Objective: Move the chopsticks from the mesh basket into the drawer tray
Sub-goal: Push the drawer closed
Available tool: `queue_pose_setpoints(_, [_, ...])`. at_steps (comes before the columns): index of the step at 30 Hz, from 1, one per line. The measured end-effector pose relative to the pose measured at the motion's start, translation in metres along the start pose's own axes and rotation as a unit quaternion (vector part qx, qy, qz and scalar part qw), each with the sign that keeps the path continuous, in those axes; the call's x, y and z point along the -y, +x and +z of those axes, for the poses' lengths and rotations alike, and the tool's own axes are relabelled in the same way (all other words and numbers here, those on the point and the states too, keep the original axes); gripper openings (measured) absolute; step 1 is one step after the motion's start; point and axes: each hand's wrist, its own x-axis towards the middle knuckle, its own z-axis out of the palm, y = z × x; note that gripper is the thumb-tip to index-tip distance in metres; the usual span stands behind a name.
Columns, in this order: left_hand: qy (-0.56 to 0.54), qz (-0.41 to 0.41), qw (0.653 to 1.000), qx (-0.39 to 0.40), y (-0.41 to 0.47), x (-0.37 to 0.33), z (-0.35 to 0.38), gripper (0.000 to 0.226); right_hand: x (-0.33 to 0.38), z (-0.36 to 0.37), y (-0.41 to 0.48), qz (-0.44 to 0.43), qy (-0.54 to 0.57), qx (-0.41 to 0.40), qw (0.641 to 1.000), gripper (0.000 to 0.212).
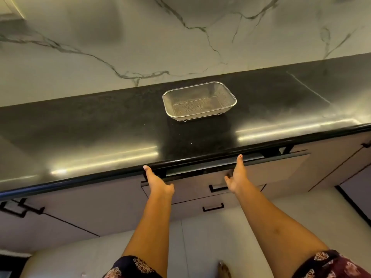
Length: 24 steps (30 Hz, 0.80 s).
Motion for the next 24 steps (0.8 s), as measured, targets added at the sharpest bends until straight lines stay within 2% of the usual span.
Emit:
queue_pose_setpoints(3, [0.011,-0.003,1.000,-0.018,0.021,0.000,0.025,0.096,0.012,0.015,0.024,-0.002,-0.043,-0.010,0.999,0.079])
queue_pose_setpoints(7, [0.054,0.021,0.995,-0.081,0.039,0.013,0.050,0.096,0.020,0.030,0.045,0.015,-0.081,-0.071,0.994,0.096])
queue_pose_setpoints(12, [0.042,0.053,0.985,-0.162,0.055,0.022,0.068,0.093,0.026,0.043,0.064,0.025,-0.023,-0.101,0.994,0.101])
queue_pose_setpoints(19, [0.022,0.057,0.989,-0.135,0.062,0.026,0.063,0.095,0.023,0.040,0.065,0.055,0.049,-0.043,0.996,0.097])
queue_pose_setpoints(24, [0.018,0.057,0.993,-0.106,0.065,0.023,0.059,0.093,0.027,0.039,0.058,0.068,0.046,-0.016,0.996,0.094])
